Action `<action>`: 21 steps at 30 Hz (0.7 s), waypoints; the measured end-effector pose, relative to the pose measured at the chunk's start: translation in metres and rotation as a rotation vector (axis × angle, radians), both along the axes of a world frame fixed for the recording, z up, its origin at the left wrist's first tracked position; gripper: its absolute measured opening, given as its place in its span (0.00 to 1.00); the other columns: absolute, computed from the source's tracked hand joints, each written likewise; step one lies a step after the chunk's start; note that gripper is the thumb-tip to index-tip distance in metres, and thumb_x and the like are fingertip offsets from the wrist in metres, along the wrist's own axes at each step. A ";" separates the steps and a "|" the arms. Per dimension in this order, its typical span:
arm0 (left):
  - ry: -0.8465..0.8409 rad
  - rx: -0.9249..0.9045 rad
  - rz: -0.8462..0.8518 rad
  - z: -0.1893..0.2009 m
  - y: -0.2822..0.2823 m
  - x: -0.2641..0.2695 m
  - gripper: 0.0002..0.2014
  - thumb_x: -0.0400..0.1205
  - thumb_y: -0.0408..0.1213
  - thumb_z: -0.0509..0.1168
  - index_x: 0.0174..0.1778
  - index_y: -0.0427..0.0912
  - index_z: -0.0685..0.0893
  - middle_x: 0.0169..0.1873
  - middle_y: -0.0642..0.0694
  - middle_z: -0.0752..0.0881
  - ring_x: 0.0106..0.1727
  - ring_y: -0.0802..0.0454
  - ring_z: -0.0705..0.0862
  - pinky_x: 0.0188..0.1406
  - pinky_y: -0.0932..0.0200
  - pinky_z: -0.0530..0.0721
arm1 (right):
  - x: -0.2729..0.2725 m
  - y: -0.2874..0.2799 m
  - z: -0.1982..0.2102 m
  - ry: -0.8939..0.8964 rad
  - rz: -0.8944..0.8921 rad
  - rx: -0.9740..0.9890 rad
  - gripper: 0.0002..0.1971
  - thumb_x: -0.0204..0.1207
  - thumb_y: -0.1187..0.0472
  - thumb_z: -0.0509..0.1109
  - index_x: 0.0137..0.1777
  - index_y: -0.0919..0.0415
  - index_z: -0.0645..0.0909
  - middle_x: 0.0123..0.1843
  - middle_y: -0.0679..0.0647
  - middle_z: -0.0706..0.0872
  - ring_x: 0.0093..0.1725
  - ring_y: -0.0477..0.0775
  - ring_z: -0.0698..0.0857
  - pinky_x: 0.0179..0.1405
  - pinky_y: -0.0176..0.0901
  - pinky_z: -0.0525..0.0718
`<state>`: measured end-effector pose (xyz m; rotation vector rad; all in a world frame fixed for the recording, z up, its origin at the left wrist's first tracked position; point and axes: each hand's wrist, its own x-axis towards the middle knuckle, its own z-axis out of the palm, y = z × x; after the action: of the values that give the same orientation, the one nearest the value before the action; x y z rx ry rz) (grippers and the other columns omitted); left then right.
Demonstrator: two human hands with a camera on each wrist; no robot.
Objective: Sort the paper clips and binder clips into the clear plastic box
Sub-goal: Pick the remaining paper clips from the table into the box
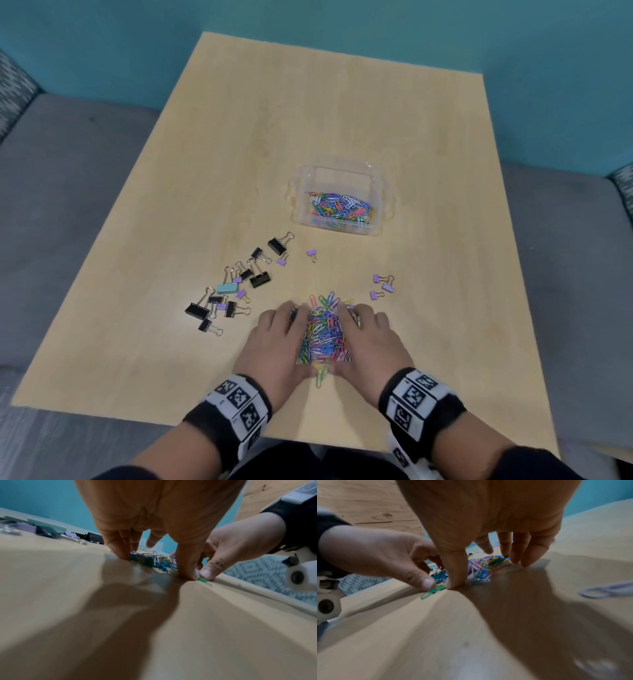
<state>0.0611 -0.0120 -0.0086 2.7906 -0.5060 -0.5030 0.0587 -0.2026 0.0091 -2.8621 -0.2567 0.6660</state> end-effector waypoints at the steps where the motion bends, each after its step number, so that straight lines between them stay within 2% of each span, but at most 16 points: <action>1: -0.006 -0.019 0.015 0.001 -0.003 0.005 0.49 0.65 0.59 0.75 0.78 0.45 0.61 0.70 0.43 0.70 0.65 0.41 0.71 0.60 0.43 0.81 | 0.004 0.004 0.000 -0.018 -0.001 0.010 0.47 0.66 0.37 0.73 0.81 0.52 0.56 0.70 0.55 0.68 0.62 0.60 0.71 0.56 0.53 0.79; 3: 0.015 -0.057 0.052 0.005 -0.004 0.011 0.45 0.67 0.54 0.74 0.78 0.46 0.62 0.68 0.45 0.69 0.64 0.43 0.69 0.62 0.45 0.79 | 0.008 0.004 0.004 -0.021 -0.024 0.048 0.44 0.68 0.40 0.73 0.80 0.50 0.56 0.69 0.54 0.67 0.63 0.60 0.70 0.56 0.51 0.79; 7: 0.090 -0.069 0.127 0.009 0.006 0.011 0.49 0.67 0.58 0.74 0.81 0.53 0.56 0.69 0.47 0.64 0.64 0.46 0.64 0.67 0.52 0.71 | -0.004 -0.013 0.011 0.074 -0.150 0.065 0.47 0.66 0.39 0.74 0.80 0.45 0.50 0.72 0.52 0.61 0.67 0.59 0.65 0.57 0.50 0.80; 10: 0.102 -0.059 0.114 0.009 0.001 0.016 0.46 0.70 0.56 0.73 0.81 0.56 0.56 0.66 0.49 0.65 0.63 0.48 0.63 0.65 0.55 0.72 | -0.006 -0.007 0.007 0.063 -0.100 0.068 0.46 0.69 0.41 0.73 0.81 0.45 0.49 0.73 0.53 0.61 0.66 0.58 0.65 0.57 0.50 0.79; 12: 0.101 -0.072 0.094 0.008 -0.007 0.024 0.41 0.72 0.52 0.72 0.80 0.57 0.60 0.62 0.49 0.67 0.60 0.48 0.65 0.61 0.55 0.74 | 0.005 0.002 0.004 0.027 -0.079 0.096 0.40 0.73 0.44 0.70 0.81 0.46 0.53 0.72 0.53 0.63 0.65 0.58 0.66 0.55 0.48 0.79; 14: 0.095 -0.064 0.070 0.008 -0.013 0.032 0.33 0.74 0.49 0.71 0.75 0.56 0.68 0.59 0.48 0.69 0.57 0.48 0.67 0.57 0.54 0.77 | 0.016 0.008 0.001 0.011 -0.056 0.108 0.33 0.76 0.50 0.69 0.78 0.48 0.60 0.69 0.54 0.66 0.62 0.58 0.68 0.50 0.48 0.80; 17: 0.073 -0.068 0.057 0.005 -0.016 0.039 0.19 0.75 0.44 0.70 0.62 0.50 0.79 0.52 0.47 0.73 0.50 0.47 0.71 0.48 0.51 0.80 | 0.024 0.009 -0.002 -0.016 0.009 0.098 0.23 0.77 0.59 0.68 0.70 0.54 0.69 0.62 0.55 0.71 0.55 0.59 0.71 0.39 0.50 0.79; 21: 0.034 -0.062 0.035 0.004 -0.015 0.043 0.08 0.78 0.38 0.69 0.51 0.43 0.83 0.46 0.45 0.76 0.43 0.43 0.76 0.38 0.49 0.80 | 0.029 0.005 -0.006 -0.035 0.040 0.124 0.16 0.72 0.69 0.69 0.58 0.57 0.74 0.55 0.56 0.73 0.47 0.59 0.73 0.35 0.49 0.75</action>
<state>0.1037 -0.0267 -0.0049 2.7224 -0.4560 -0.5177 0.0875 -0.1974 0.0028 -2.7590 -0.3482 0.5857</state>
